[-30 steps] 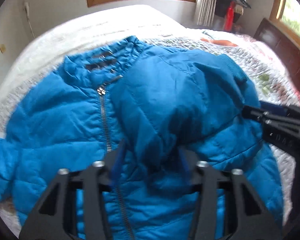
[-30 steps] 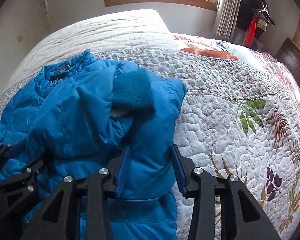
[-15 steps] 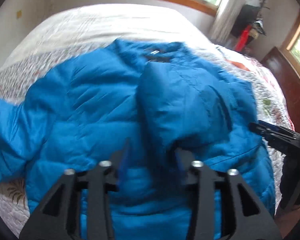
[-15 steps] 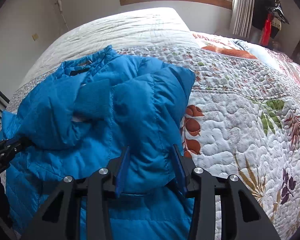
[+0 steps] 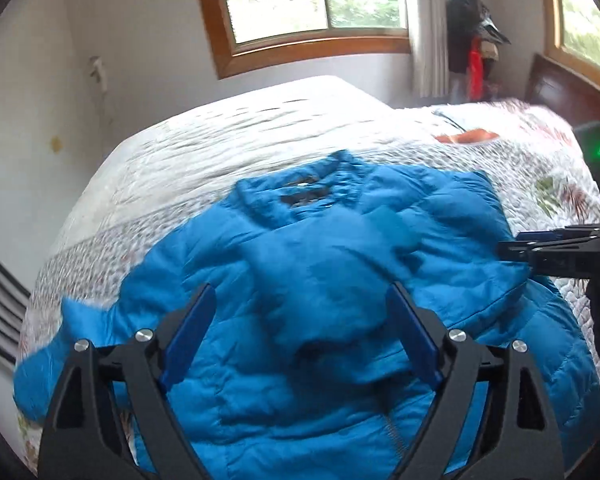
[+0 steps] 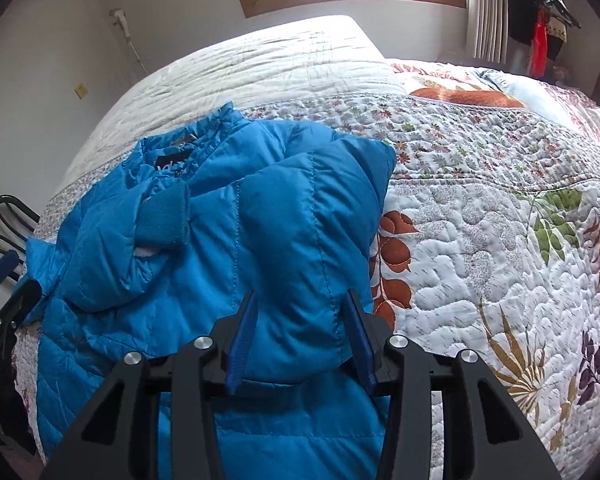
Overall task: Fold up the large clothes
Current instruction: 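Grasp the other sleeve cuff with the left gripper and lift it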
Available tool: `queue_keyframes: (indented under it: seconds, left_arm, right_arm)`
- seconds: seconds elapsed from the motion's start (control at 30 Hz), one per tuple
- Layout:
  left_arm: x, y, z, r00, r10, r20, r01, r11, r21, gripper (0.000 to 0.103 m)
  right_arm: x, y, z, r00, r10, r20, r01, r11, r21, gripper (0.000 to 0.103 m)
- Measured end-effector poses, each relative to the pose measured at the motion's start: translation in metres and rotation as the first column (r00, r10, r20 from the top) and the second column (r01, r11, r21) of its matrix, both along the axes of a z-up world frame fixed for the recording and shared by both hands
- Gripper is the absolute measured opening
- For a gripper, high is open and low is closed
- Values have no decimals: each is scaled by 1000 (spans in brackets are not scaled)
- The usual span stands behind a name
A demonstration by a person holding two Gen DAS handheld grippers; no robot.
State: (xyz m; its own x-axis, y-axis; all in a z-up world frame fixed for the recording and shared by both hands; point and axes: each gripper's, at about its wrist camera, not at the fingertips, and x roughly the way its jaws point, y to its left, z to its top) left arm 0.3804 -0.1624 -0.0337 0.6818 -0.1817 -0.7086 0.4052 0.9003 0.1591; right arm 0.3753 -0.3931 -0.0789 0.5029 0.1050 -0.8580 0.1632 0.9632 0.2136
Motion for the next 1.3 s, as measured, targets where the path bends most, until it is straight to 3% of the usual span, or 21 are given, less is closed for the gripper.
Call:
queue_keyframes:
  seconds: [0.1, 0.17, 0.23, 0.27, 0.33, 0.4, 0.43, 0.6, 0.73, 0.9, 1.0, 1.13, 1.2, 1.23, 1.3]
  left_arm:
    - [21, -37, -25, 990, -46, -135, 51, 998, 32, 84]
    - [39, -47, -48, 983, -9, -183, 23, 997, 71, 73]
    - [48, -53, -64, 979, 13, -201, 10, 994, 110, 49]
    - [50, -53, -70, 979, 13, -203, 11, 993, 116, 42]
    - [51, -47, -72, 977, 7, -211, 10, 997, 81, 18]
    - [51, -34, -65, 976, 6, -219, -5, 1000, 3, 2]
    - [50, -27, -59, 976, 6, -218, -14, 999, -34, 0]
    - [39, 11, -31, 986, 28, -162, -50, 990, -134, 0]
    - [35, 63, -16, 987, 76, -141, -109, 965, -240, 0]
    - [32, 130, -24, 973, 106, -204, -171, 925, -338, 3]
    - [29, 171, -37, 954, 112, -280, -225, 883, -412, 18]
    - [18, 210, -39, 953, 140, -269, -259, 836, -484, 58]
    - [13, 219, -37, 956, 132, -262, -254, 818, -516, 63]
    - [12, 219, -38, 957, 125, -263, -250, 816, -521, 68]
    - [15, 211, -41, 951, 130, -280, -256, 838, -482, 72]
  right_arm:
    - [1, -3, -3, 1000, -1, -10, 2, 1000, 2, 44]
    - [1, -8, -6, 1000, -7, -15, 7, 1000, 17, 44]
    - [2, -11, -9, 1000, -9, -21, 9, 1000, 28, 44]
    - [2, -11, -11, 1000, -6, -22, 7, 999, 33, 44]
    - [3, -11, -12, 1000, -3, -23, 4, 999, 32, 44]
    - [2, -10, -12, 1000, -3, -23, 3, 1000, 26, 44]
    - [2, -10, -12, 1000, -2, -22, 2, 1000, 20, 44]
    - [2, -5, -11, 1000, 5, -17, -5, 1000, -9, 45]
    - [2, -3, -11, 1000, 7, -14, -7, 1000, -21, 45]
    - [2, -3, -11, 1000, 8, -13, -8, 1000, -25, 45]
    - [2, -2, -11, 1000, 11, -12, -11, 1000, -30, 46]
    - [2, -1, -11, 1000, 11, -13, -11, 999, -36, 46]
    - [2, 0, -10, 1000, 11, -14, -12, 999, -41, 46]
    - [2, 1, -10, 1000, 12, -14, -12, 999, -44, 46]
    - [1, 3, -8, 1000, 14, -12, -14, 999, -51, 46]
